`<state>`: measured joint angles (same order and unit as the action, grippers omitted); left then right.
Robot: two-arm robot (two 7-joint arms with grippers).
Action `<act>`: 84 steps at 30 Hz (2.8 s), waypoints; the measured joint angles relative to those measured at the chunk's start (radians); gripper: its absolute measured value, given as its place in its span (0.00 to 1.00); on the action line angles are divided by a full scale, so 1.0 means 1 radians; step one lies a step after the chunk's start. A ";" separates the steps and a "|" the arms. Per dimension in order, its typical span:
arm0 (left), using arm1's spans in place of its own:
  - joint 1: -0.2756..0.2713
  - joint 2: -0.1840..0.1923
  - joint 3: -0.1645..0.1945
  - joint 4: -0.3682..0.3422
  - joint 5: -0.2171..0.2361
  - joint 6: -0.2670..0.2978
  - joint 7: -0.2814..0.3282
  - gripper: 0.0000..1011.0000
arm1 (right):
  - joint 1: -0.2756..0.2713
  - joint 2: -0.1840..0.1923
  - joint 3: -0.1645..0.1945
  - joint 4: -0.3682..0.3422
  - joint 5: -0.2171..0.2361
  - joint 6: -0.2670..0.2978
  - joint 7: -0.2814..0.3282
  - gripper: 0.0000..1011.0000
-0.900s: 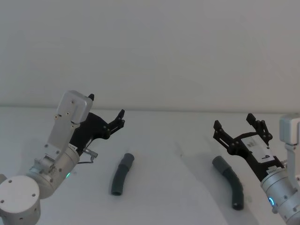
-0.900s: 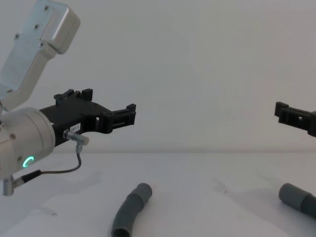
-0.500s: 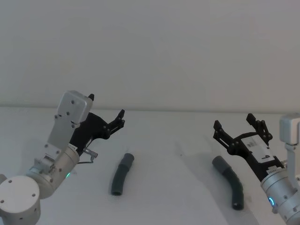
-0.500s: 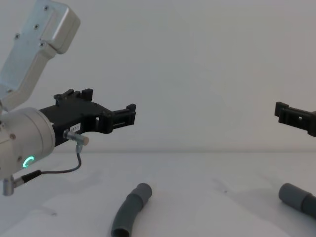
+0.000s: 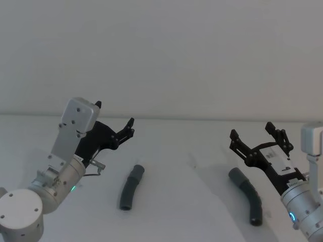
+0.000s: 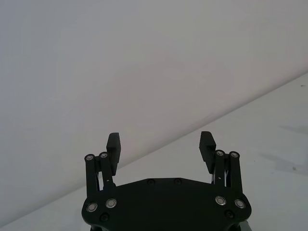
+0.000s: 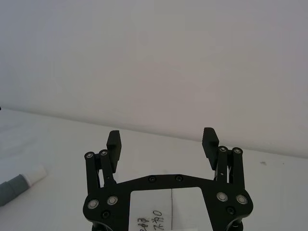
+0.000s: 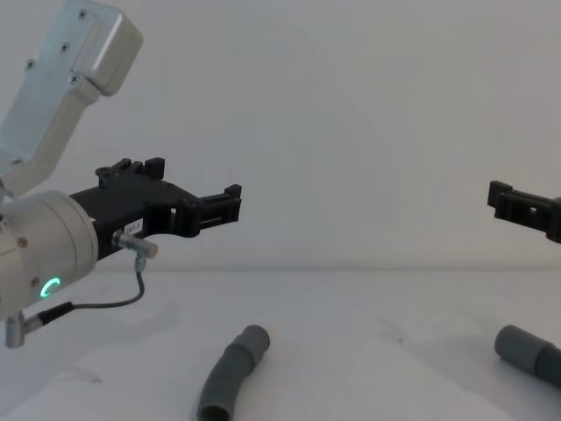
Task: Use both hands to pick up one end of the pipe from the table, align the ends, and insert them.
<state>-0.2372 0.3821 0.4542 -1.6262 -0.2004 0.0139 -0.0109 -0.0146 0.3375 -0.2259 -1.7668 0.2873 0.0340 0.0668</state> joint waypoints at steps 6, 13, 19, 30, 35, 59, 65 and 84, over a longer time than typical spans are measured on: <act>0.000 0.000 0.000 0.000 0.000 0.000 0.000 0.99 | 0.000 0.000 0.000 0.000 0.000 0.000 0.000 0.99; 0.000 0.000 0.000 0.000 0.000 0.000 0.000 0.99 | 0.000 0.000 0.000 0.000 0.000 0.000 0.000 0.99; 0.000 0.000 0.000 0.000 0.000 0.000 0.000 0.99 | 0.000 0.000 0.000 0.000 0.000 0.000 0.000 0.99; 0.007 0.008 -0.003 -0.019 -0.002 0.023 -0.006 0.99 | 0.000 0.000 0.000 0.000 0.000 0.000 0.000 0.99; 0.021 0.026 -0.008 -0.060 -0.017 0.081 -0.028 0.99 | 0.000 0.000 0.000 0.000 0.000 0.000 0.000 0.99; 0.052 0.081 -0.035 -0.215 -0.089 0.385 -0.094 0.99 | 0.000 0.000 0.000 0.000 0.000 0.000 0.000 0.99; 0.044 0.073 -0.037 -0.222 -0.101 0.451 -0.099 0.99 | 0.000 0.000 0.000 0.000 0.000 0.000 0.000 0.99; 0.019 0.059 -0.013 -0.207 -0.095 0.576 -0.116 0.99 | 0.000 0.000 0.000 0.000 0.000 0.000 0.000 0.99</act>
<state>-0.2179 0.4414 0.4407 -1.8336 -0.2957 0.5901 -0.1269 -0.0147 0.3375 -0.2259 -1.7668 0.2874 0.0341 0.0668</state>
